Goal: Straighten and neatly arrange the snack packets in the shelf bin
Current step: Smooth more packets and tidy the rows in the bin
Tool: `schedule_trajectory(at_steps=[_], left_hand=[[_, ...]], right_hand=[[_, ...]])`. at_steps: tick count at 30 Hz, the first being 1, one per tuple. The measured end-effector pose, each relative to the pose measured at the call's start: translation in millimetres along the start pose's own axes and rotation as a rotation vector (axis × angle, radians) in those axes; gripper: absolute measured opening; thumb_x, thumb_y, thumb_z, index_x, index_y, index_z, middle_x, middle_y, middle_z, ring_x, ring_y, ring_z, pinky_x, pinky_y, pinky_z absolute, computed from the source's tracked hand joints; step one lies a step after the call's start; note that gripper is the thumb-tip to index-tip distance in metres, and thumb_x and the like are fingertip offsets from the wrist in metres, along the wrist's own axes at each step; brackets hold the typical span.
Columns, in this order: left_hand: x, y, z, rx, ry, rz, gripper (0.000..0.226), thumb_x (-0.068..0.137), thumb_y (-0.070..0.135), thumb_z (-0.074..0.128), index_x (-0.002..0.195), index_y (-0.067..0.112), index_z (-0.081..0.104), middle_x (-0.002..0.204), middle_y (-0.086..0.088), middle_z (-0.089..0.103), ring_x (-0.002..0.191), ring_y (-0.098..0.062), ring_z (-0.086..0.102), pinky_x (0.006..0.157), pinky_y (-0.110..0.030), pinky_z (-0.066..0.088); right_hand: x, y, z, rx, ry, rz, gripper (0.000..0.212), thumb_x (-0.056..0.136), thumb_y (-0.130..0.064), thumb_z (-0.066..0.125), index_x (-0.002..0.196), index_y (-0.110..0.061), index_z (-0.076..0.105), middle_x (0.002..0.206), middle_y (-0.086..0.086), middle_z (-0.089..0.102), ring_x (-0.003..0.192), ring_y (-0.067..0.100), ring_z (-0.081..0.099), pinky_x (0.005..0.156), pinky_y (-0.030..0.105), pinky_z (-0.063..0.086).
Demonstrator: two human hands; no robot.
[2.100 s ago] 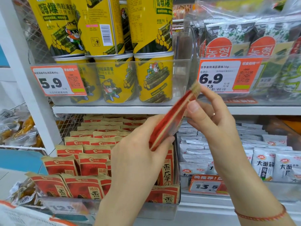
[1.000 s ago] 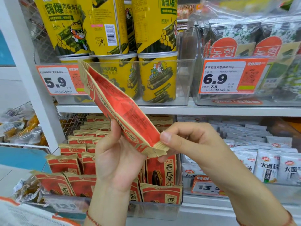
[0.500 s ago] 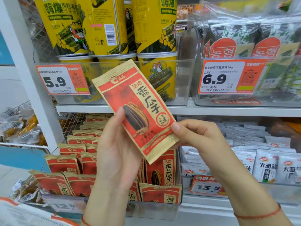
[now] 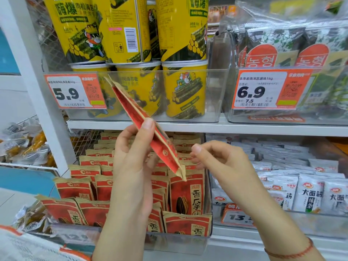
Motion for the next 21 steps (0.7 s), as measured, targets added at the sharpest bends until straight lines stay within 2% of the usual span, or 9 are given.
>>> schedule_trajectory(at_steps=[3, 4, 6, 9, 11, 14, 17, 21], left_hand=[[-4.6, -3.0, -2.0, -0.05, 0.082, 0.004, 0.071, 0.066, 0.044, 0.078, 0.124, 0.01, 0.054, 0.091, 0.002, 0.065, 0.086, -0.014, 0.064, 0.087, -0.039, 0.054], [-4.8, -3.5, -1.4, -0.064, 0.109, 0.005, 0.073, 0.067, 0.041, 0.079, 0.127, 0.01, 0.051, 0.093, 0.002, 0.065, 0.084, -0.012, 0.065, 0.088, -0.038, 0.055], [-7.1, -2.2, 2.6, -0.047, 0.151, 0.0, 0.065, 0.068, 0.038, 0.075, 0.123, 0.014, 0.051, 0.1, -0.002, 0.065, 0.085, -0.012, 0.066, 0.092, -0.041, 0.054], [-7.2, -3.7, 2.8, -0.007, 0.182, -0.013, 0.061, 0.065, 0.039, 0.075, 0.118, 0.018, 0.053, 0.116, -0.007, 0.066, 0.097, -0.014, 0.066, 0.098, -0.044, 0.052], [-7.9, -4.7, 2.6, 0.025, 0.195, -0.015, 0.06, 0.064, 0.041, 0.078, 0.115, 0.023, 0.053, 0.115, -0.002, 0.066, 0.101, -0.014, 0.067, 0.096, -0.038, 0.053], [-9.5, -4.6, 5.4, 0.05, 0.197, 0.001, 0.063, 0.062, 0.043, 0.085, 0.113, 0.024, 0.052, 0.108, 0.002, 0.066, 0.1, -0.013, 0.068, 0.091, -0.031, 0.054], [-9.9, -5.0, 6.2, 0.054, 0.183, 0.002, 0.065, 0.062, 0.044, 0.084, 0.115, 0.022, 0.053, 0.106, 0.003, 0.067, 0.1, -0.013, 0.068, 0.091, -0.032, 0.053], [-10.3, -8.1, 5.8, 0.052, 0.172, -0.009, 0.059, 0.063, 0.046, 0.077, 0.113, 0.025, 0.055, 0.11, 0.002, 0.067, 0.105, -0.015, 0.068, 0.096, -0.035, 0.052]], right_hand=[[-5.9, -9.0, 3.8, 0.041, -0.077, -0.069, 0.035, 0.069, -0.061, 0.067, 0.077, -0.027, 0.07, 0.075, -0.004, 0.071, 0.074, 0.014, 0.066, 0.073, 0.027, 0.054], [-7.5, -10.7, 5.7, 0.027, -0.109, -0.082, 0.034, 0.066, -0.059, 0.069, 0.077, -0.027, 0.069, 0.075, -0.006, 0.07, 0.072, 0.011, 0.066, 0.069, 0.023, 0.053], [-9.4, -12.8, 9.1, -0.002, -0.135, -0.092, 0.032, 0.068, -0.054, 0.078, 0.075, -0.024, 0.069, 0.073, -0.009, 0.07, 0.068, 0.004, 0.063, 0.063, 0.015, 0.047], [-9.6, -11.9, 9.6, -0.02, -0.141, -0.085, 0.018, 0.074, -0.04, 0.073, 0.073, -0.022, 0.071, 0.072, -0.008, 0.069, 0.066, 0.003, 0.061, 0.061, 0.016, 0.045], [-8.7, -10.5, 7.9, -0.044, -0.142, -0.101, 0.011, 0.081, -0.031, 0.072, 0.073, -0.023, 0.072, 0.073, -0.008, 0.07, 0.068, 0.004, 0.062, 0.064, 0.019, 0.048], [-8.3, -10.0, 6.7, -0.124, -0.151, -0.174, 0.014, 0.086, -0.031, 0.067, 0.072, -0.029, 0.071, 0.074, -0.016, 0.07, 0.072, 0.001, 0.064, 0.067, 0.014, 0.047], [-8.4, -11.3, 5.0, -0.118, -0.166, -0.197, 0.017, 0.088, -0.026, 0.065, 0.072, -0.031, 0.07, 0.074, -0.019, 0.07, 0.076, -0.001, 0.065, 0.07, 0.011, 0.046], [-7.9, -11.6, 1.3, -0.11, -0.163, -0.218, 0.016, 0.087, -0.028, 0.063, 0.073, -0.029, 0.072, 0.076, -0.017, 0.071, 0.078, 0.003, 0.066, 0.072, 0.017, 0.049]])
Point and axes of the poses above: each hand's wrist, its own x-axis towards the middle knuckle, its own z-axis out of the palm, y = z × x, the point moved 2 cm from there along x, towards the middle knuckle
